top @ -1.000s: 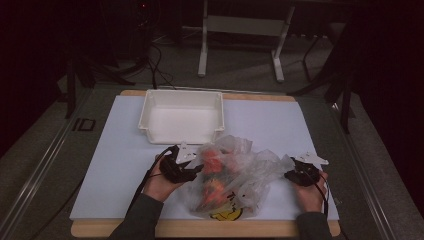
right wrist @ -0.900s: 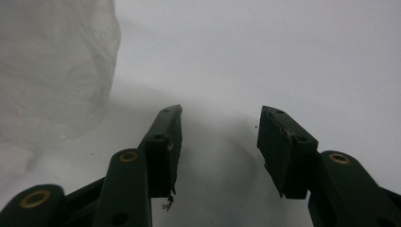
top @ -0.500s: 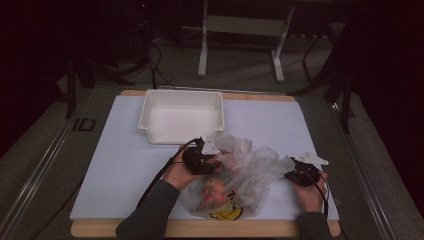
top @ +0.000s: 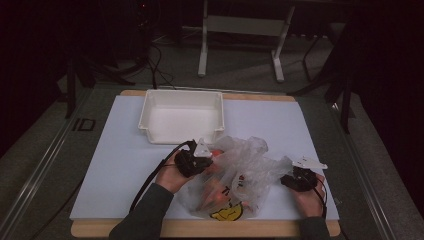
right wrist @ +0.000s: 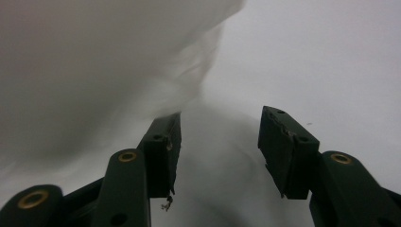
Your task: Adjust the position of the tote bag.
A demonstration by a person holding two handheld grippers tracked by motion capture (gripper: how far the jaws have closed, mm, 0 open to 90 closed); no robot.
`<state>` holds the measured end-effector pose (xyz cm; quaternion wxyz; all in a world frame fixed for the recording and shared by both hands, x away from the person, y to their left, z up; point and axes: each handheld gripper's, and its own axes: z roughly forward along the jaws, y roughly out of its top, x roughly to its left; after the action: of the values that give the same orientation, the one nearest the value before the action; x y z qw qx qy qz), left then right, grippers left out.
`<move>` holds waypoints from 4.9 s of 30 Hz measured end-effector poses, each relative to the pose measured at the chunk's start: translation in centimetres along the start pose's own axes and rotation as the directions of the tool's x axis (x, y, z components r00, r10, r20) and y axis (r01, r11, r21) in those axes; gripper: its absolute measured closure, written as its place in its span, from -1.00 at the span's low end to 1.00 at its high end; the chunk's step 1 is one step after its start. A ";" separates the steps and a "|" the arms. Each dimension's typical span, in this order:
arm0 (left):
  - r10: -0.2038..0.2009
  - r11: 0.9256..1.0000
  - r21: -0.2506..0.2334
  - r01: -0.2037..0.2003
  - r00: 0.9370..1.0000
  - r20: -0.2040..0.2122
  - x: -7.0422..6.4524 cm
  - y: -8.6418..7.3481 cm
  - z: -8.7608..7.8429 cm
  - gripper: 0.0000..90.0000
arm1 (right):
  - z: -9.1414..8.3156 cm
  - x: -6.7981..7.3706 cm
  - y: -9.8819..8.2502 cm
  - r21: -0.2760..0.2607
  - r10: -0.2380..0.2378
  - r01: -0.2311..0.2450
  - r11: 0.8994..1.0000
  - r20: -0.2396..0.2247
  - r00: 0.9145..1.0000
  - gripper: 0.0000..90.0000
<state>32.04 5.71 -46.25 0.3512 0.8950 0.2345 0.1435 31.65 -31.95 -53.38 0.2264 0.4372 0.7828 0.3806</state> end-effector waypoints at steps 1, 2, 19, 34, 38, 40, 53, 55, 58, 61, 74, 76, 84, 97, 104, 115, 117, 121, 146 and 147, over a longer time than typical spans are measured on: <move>-0.001 1.000 -0.002 0.001 1.000 -0.001 0.0 -0.1 -0.1 1.00 | -0.1 0.1 -0.1 -0.006 0.008 -0.008 1.000 -0.013 1.000 0.08; -0.004 1.000 0.000 0.004 1.000 -0.003 0.1 -0.1 -0.1 1.00 | -0.2 0.2 -0.1 -0.014 0.019 -0.019 1.000 -0.030 0.999 0.08; 0.003 1.000 0.015 -0.003 1.000 -0.012 -0.1 -0.1 0.5 0.99 | -1.4 2.4 1.7 -0.069 -0.006 -0.006 0.998 -0.166 0.986 0.04; -0.016 1.000 -0.005 0.016 1.000 -0.025 -0.5 -1.3 -0.1 0.99 | 1.6 4.2 1.6 0.077 -0.099 0.111 0.991 -0.141 0.985 0.66; -0.023 1.000 -0.002 0.023 0.999 -0.037 -0.7 -2.2 -0.4 0.99 | 1.7 4.4 1.5 0.080 -0.131 0.141 0.987 -0.125 0.984 0.88; -0.029 1.000 0.001 0.029 0.999 -0.046 -0.8 -2.8 -0.5 0.99 | 1.6 4.5 1.4 0.082 -0.140 0.150 0.985 -0.119 0.983 0.92; -0.128 0.991 0.023 0.132 0.985 -0.119 0.0 -7.8 -1.4 1.00 | 1.0 3.8 0.8 0.074 -0.138 0.145 0.987 -0.089 0.986 0.95; -0.138 0.989 0.030 0.143 0.981 -0.139 0.2 -8.5 -1.6 1.00 | 0.9 3.6 0.7 0.075 -0.139 0.145 0.987 -0.083 0.987 0.95; -0.155 0.986 0.032 0.162 0.974 -0.163 0.6 -9.5 -2.0 1.00 | 0.8 3.4 0.6 0.077 -0.139 0.145 0.987 -0.075 0.987 0.96; -0.166 0.983 0.044 0.177 0.969 -0.185 0.9 -10.1 -2.2 1.00 | 0.7 3.2 0.6 0.081 -0.143 0.148 0.986 -0.063 0.988 0.96; -0.211 0.973 0.044 0.228 0.947 -0.242 2.4 -10.3 -1.2 1.00 | 0.6 2.9 0.5 0.082 -0.138 0.142 0.986 -0.051 0.989 0.97; -0.225 0.970 0.038 0.240 0.945 -0.238 2.5 -10.3 -1.2 1.00 | 0.7 2.9 0.5 0.081 -0.137 0.141 0.987 -0.052 0.989 0.97; -0.227 0.973 -0.003 0.232 0.947 -0.225 2.3 -10.1 -2.7 0.61 | 0.7 2.9 0.5 0.081 -0.136 0.141 0.987 -0.054 0.989 0.97; -0.250 0.968 -0.081 0.239 0.948 -0.195 2.3 -8.2 -4.9 0.39 | 0.7 2.9 0.5 0.080 -0.131 0.135 0.988 -0.055 0.990 0.96; -0.252 0.965 -0.121 0.234 0.953 -0.169 2.1 -7.3 -5.6 0.34 | 0.7 2.9 0.5 0.079 -0.131 0.135 0.988 -0.053 0.990 0.96; -0.281 0.944 -0.200 0.262 0.957 -0.074 2.1 -6.1 -6.2 0.20 | 0.7 2.9 0.5 0.079 -0.130 0.134 0.988 -0.051 0.990 0.96; -0.285 0.939 -0.216 0.266 0.957 -0.060 2.1 -5.5 -6.3 0.15 | 0.7 2.9 0.5 0.078 -0.130 0.134 0.988 -0.051 0.990 0.96; -0.271 0.942 -0.221 0.253 0.961 -0.057 2.1 -4.7 -6.5 0.07 | 0.7 2.9 0.5 0.078 -0.130 0.134 0.988 -0.051 0.990 0.96; -0.243 0.953 -0.179 0.244 0.970 0.030 1.4 -2.0 -3.6 0.97 | 0.7 2.9 0.4 0.074 -0.126 0.130 0.989 -0.053 0.991 0.96; -0.237 0.955 -0.175 0.239 0.971 0.031 1.3 -2.2 -3.6 0.99 | 0.7 2.9 0.4 0.074 -0.128 0.132 0.988 -0.052 0.990 0.96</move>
<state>30.88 9.82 -45.10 0.4454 0.8260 0.3252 0.1164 30.84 -29.09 -53.53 0.2150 0.3843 0.8289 0.3448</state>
